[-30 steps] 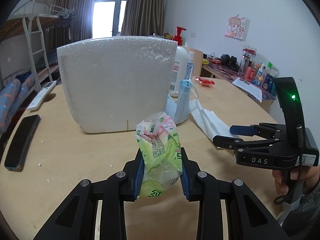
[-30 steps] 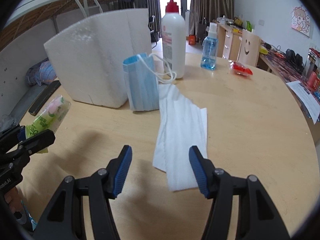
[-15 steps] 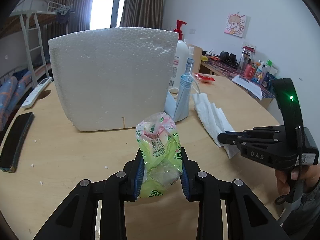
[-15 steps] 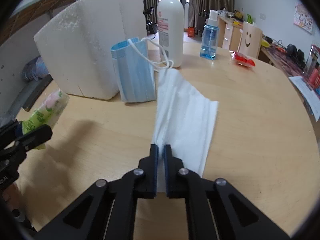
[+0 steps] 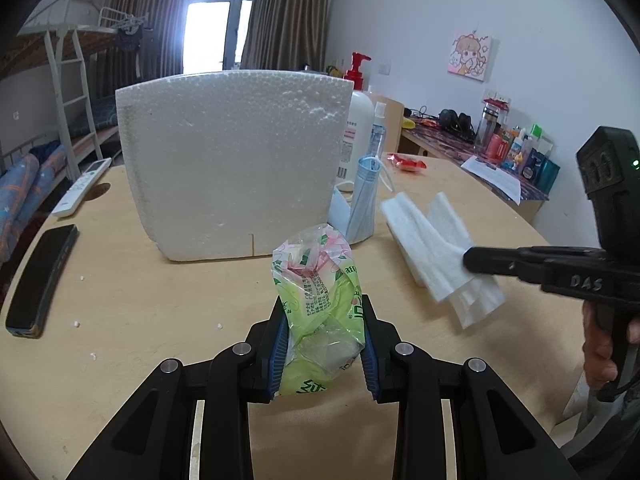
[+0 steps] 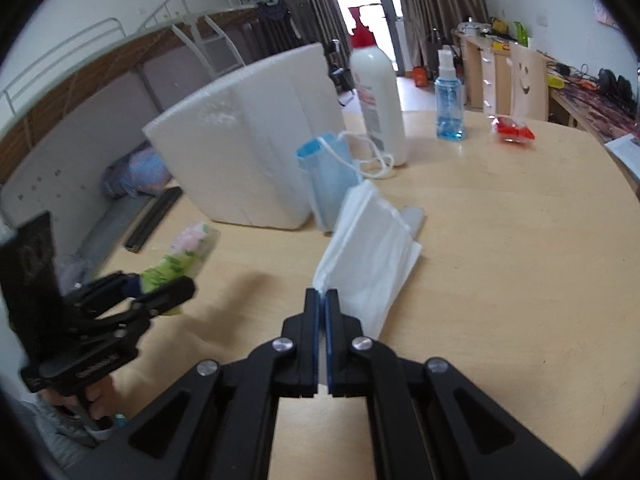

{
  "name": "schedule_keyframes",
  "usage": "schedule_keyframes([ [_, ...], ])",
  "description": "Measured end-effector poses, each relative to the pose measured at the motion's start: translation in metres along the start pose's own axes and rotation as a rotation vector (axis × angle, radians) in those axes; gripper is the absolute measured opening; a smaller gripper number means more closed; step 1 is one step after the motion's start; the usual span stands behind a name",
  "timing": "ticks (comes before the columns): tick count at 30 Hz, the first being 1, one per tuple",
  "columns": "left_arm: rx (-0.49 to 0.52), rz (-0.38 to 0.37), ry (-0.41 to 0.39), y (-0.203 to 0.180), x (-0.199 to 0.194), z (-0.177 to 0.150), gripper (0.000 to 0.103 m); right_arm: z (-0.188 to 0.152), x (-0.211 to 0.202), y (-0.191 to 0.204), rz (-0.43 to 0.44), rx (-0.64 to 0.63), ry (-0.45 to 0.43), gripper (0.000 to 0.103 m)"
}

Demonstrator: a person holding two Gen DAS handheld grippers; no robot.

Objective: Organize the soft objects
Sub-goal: 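Carry the snack bag and tissue up over the white foam box with both tools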

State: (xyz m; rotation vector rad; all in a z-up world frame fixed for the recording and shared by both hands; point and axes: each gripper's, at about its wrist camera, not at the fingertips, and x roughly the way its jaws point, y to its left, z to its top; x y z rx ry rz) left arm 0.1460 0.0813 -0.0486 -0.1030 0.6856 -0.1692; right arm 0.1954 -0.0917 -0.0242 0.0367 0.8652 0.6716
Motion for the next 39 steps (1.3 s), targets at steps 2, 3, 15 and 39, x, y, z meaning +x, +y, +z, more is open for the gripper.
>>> schedule_keyframes([
  [2,-0.002,0.004,-0.002,0.001,-0.001,0.0,0.034,0.003,-0.007,0.0,-0.005,0.001,-0.022,0.004],
  [3,-0.002,0.006,-0.004,0.0,-0.002,0.0,0.034,0.005,-0.011,0.001,0.003,0.002,-0.031,0.004],
  [15,0.005,0.022,-0.046,-0.005,-0.024,-0.001,0.034,0.012,-0.041,0.011,0.022,-0.024,-0.121,0.004],
  [39,0.066,0.079,-0.208,-0.016,-0.091,0.022,0.034,0.016,-0.092,0.041,0.064,-0.129,-0.288,0.004],
])
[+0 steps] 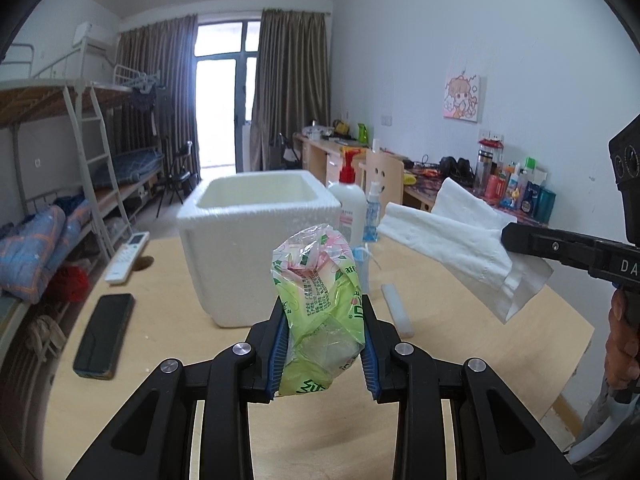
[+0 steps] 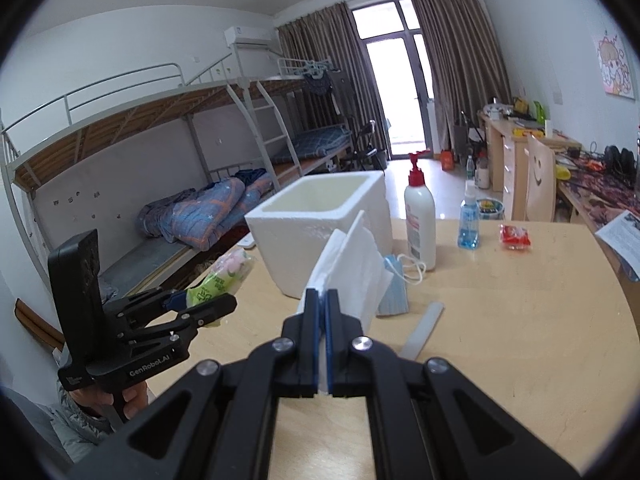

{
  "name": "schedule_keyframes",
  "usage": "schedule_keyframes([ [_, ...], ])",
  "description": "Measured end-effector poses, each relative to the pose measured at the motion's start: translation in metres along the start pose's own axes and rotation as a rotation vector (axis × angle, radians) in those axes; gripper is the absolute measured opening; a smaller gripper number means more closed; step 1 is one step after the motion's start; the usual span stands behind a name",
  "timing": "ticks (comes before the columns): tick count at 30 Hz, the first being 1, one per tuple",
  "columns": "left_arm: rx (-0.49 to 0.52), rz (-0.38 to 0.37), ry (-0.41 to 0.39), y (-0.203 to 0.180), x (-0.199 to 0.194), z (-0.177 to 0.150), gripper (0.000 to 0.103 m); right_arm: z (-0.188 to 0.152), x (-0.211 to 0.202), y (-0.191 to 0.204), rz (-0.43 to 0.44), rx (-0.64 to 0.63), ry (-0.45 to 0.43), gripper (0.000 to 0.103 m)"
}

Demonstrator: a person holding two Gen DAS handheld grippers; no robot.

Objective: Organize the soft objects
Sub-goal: 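Carry the snack bag and tissue up over the white foam box with both tools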

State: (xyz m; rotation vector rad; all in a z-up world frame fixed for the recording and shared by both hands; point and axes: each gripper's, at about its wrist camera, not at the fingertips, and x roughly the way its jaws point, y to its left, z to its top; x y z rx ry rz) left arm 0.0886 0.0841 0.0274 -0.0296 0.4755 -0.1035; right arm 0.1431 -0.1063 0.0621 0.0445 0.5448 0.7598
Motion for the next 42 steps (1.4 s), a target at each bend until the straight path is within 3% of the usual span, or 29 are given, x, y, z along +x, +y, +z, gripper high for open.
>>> schedule_keyframes([
  [27,-0.01,0.144,-0.068,0.033,-0.041,0.004,0.033,0.015,0.028,0.054,0.141,-0.11,0.003,0.004],
  [42,-0.031,0.156,-0.097,0.051,-0.032,0.03,0.032,0.037,0.042,0.067,0.067,-0.147,-0.002,0.004],
])
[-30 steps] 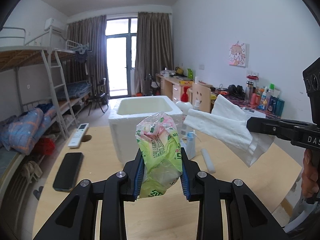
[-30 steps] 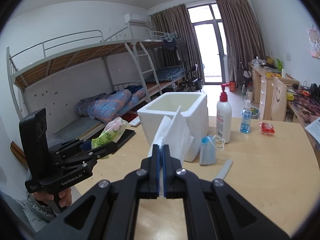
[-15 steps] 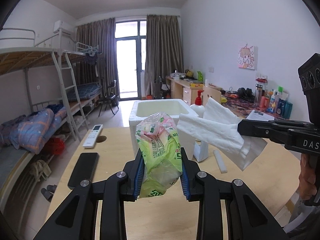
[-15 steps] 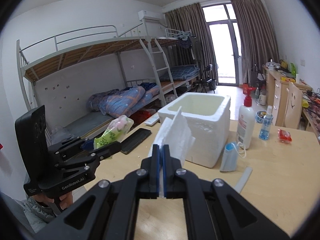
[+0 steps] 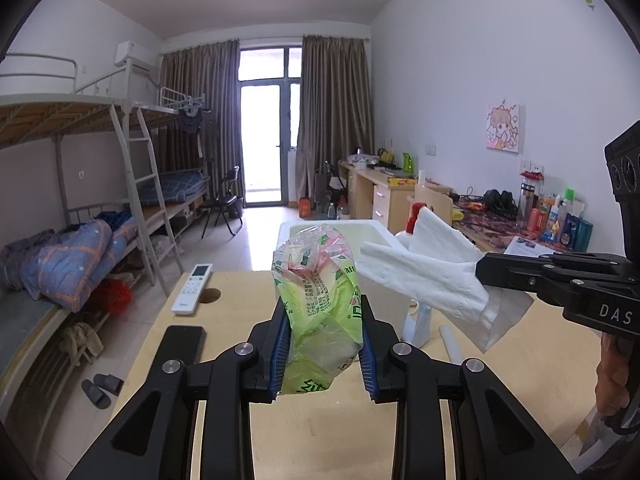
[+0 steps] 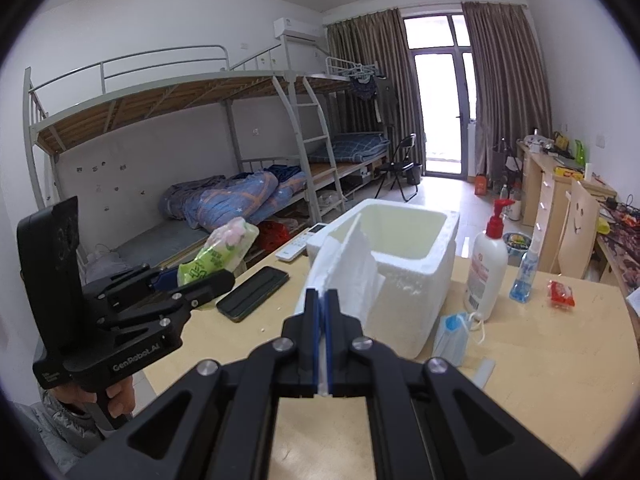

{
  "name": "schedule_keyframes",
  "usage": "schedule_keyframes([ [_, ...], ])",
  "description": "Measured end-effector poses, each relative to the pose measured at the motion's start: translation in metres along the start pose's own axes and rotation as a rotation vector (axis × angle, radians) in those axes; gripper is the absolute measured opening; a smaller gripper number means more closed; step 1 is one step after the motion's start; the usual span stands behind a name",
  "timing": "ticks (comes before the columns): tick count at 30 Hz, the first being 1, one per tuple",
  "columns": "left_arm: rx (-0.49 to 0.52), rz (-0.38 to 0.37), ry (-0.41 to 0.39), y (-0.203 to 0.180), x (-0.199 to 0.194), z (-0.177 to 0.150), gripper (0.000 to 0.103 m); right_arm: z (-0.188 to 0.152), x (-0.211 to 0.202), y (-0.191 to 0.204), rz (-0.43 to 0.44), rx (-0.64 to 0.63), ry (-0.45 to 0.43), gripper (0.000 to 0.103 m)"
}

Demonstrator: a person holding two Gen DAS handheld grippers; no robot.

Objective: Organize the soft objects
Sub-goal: 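Carry the snack bag and tissue up over the white foam box with both tools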

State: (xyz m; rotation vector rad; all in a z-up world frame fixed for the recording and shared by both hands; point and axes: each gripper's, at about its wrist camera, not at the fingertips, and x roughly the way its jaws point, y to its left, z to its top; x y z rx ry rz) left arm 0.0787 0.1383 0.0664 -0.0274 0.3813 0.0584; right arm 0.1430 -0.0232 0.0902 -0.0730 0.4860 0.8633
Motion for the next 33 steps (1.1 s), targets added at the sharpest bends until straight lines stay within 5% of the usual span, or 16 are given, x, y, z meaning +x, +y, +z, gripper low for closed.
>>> schedule_keyframes([
  [33,-0.005,-0.027,0.007,0.012,0.052,0.042,0.025,0.063,0.043,-0.024,-0.059,-0.053,0.001,0.004],
])
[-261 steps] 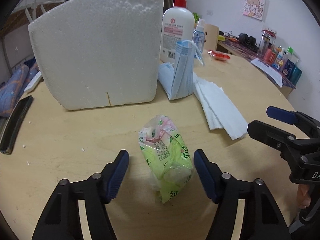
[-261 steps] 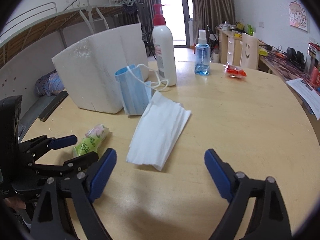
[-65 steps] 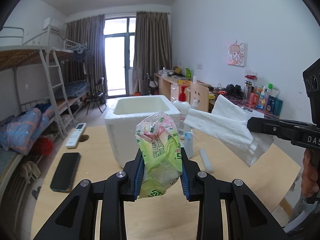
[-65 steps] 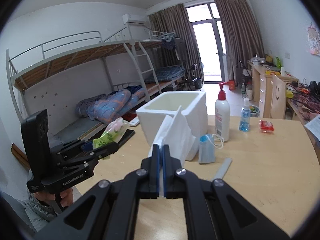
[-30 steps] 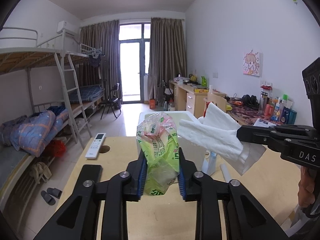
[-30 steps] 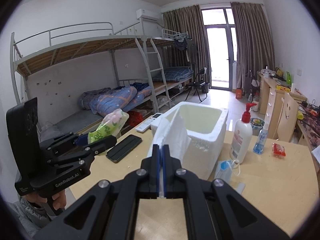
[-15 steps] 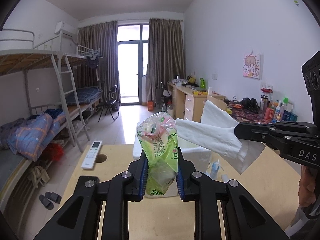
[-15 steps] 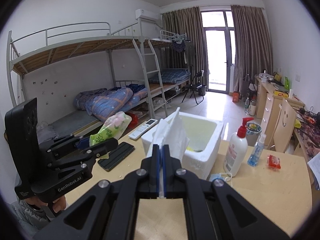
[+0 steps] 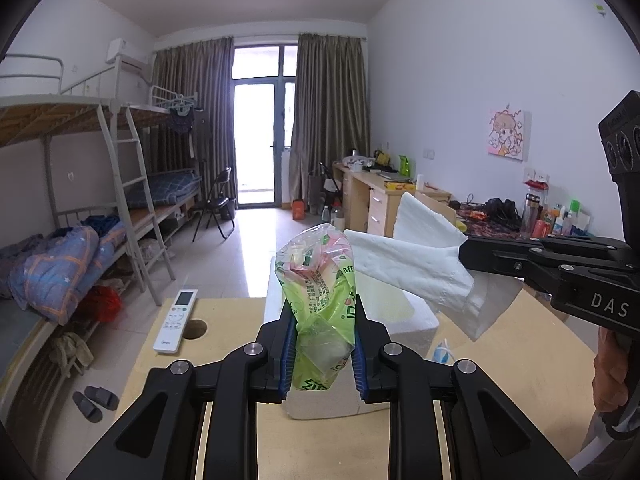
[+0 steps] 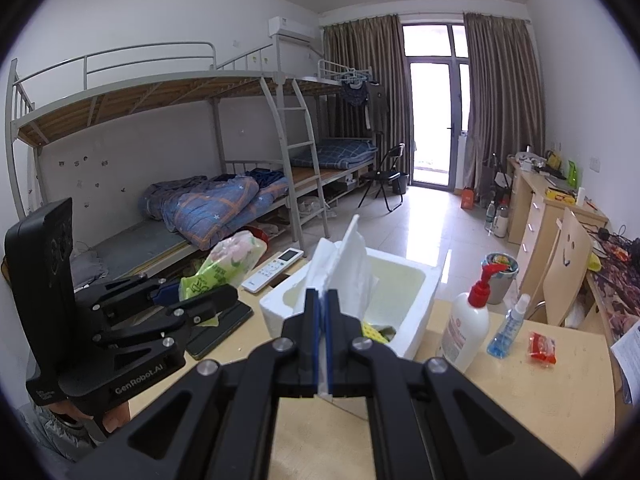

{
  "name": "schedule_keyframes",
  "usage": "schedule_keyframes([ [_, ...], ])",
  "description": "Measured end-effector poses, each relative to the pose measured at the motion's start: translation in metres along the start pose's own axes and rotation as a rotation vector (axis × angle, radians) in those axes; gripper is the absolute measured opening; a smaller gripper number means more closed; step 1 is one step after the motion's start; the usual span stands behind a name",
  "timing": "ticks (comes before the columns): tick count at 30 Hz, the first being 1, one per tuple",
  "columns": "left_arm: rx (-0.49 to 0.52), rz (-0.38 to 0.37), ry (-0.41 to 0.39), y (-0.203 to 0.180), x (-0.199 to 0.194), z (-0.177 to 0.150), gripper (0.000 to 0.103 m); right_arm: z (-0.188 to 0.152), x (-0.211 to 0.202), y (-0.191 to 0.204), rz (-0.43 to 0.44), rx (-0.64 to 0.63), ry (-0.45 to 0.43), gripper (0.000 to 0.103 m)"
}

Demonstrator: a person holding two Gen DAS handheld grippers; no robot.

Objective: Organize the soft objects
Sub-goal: 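Carry the snack bag and tissue up over the white foam box with both tools, then lower the white tissue into the foam box and open the right tool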

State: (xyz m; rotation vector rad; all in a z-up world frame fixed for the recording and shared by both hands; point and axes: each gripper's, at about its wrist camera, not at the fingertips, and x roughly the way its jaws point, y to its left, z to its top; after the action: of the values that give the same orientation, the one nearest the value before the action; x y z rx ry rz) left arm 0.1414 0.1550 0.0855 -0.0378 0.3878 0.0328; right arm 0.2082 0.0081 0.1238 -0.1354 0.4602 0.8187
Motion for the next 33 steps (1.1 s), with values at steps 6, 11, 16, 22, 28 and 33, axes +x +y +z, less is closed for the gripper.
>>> schedule_keyframes([
  [6,-0.011,0.006,0.008,0.003,0.015,0.006,0.025,0.006,0.016,-0.004,-0.003,-0.01,0.011,0.004],
  [11,-0.016,0.007,0.02,0.008,0.025,0.007,0.025,0.008,0.03,-0.009,-0.014,-0.014,0.023,0.004],
  [16,-0.02,0.009,0.027,0.009,0.033,0.006,0.025,0.009,0.049,-0.014,-0.024,-0.013,0.053,0.004],
  [22,-0.031,0.014,0.048,0.015,0.044,0.004,0.025,0.01,0.07,-0.018,-0.027,-0.009,0.092,0.004],
  [28,-0.039,0.021,0.062,0.014,0.051,0.003,0.025,0.01,0.084,-0.022,-0.034,-0.009,0.113,0.004],
  [33,-0.043,0.02,0.072,0.015,0.057,0.001,0.025,0.007,0.095,-0.026,-0.036,-0.008,0.138,0.004],
])
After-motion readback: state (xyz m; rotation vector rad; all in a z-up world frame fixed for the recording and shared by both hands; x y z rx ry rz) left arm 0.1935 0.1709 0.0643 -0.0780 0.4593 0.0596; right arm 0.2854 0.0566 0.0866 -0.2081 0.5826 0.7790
